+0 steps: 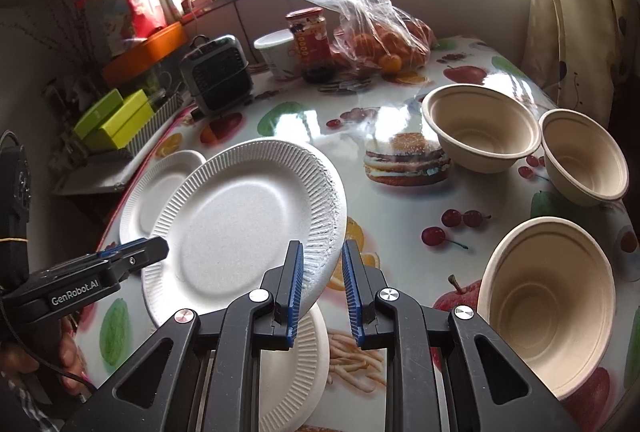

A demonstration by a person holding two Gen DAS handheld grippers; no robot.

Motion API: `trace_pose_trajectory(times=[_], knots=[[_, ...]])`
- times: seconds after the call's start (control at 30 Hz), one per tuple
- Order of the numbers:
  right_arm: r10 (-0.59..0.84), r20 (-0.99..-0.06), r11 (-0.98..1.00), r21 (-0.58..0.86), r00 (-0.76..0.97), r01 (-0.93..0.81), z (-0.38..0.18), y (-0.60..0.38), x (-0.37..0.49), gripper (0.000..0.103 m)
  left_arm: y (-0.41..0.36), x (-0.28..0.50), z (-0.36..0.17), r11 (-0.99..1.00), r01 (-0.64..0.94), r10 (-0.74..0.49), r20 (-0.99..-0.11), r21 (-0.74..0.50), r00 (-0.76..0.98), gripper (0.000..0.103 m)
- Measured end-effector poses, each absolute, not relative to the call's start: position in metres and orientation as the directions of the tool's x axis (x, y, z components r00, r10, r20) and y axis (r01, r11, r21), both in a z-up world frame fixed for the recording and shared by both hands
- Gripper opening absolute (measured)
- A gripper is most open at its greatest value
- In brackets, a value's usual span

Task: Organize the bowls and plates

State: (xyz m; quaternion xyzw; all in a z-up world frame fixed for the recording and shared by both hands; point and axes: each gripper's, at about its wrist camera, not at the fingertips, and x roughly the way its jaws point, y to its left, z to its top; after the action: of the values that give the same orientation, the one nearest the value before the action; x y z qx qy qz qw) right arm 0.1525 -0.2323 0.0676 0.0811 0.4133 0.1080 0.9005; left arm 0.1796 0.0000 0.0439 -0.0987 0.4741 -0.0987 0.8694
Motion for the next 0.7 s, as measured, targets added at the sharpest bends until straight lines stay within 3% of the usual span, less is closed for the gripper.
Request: trace_pose_trajectory(times=[0.7], knots=[[0.279, -0.738, 0.960, 0.228, 0.615, -0.162, 0.049, -0.225, 0.108, 0.019, 0.008, 0.128, 0.026, 0.965, 0.057, -0.246, -0.814, -0.255, 0.526, 0.032]])
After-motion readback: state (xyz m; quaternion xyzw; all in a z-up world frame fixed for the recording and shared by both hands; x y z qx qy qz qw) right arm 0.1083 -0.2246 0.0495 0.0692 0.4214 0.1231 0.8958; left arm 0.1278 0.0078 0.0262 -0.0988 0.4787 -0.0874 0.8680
